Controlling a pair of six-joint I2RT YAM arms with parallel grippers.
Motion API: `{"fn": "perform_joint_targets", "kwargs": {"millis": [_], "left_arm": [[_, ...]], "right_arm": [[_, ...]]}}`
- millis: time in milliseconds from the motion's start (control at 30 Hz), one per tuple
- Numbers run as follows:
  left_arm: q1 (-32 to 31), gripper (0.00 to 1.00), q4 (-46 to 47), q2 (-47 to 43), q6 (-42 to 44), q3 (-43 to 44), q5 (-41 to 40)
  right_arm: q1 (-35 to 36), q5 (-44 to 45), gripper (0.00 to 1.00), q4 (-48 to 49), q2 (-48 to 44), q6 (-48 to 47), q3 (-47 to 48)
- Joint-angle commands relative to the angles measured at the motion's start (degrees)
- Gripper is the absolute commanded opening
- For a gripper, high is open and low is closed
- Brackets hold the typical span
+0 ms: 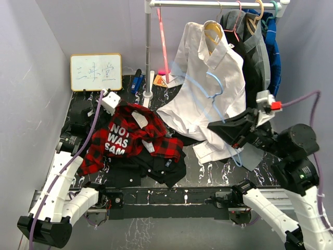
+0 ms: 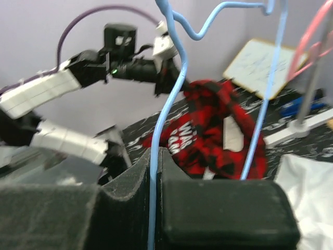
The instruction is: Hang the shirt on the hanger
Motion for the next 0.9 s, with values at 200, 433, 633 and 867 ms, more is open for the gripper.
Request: {"fn": "perform_joint_targets", "kwargs": {"millis": [200,433,633,867], "left_arm": [[0.50,0.00,2.89,1.14,1.11,3.91,-8.77],[1.69,0.00,1.14,2.20,-0.35,5.77,-6.17],[3.08,0.00,-2.33,2.10,-2.49,7.87,0.44],[3.09,0.00,-2.08,2.82,-2.80,7.41,0.55]], "right_arm": [[-0.13,-22.97,0.00,20.81,2.93,15.18,-13.87],[-0.20,-18.24,0.00,14.77,4.47,7.64,-16.51],[-0.08,-12.97,0.00,15.37,8.58,3.42,-16.44],[6.39,-10.52,0.00,14.67,15.74,-0.10,-12.59]]}}
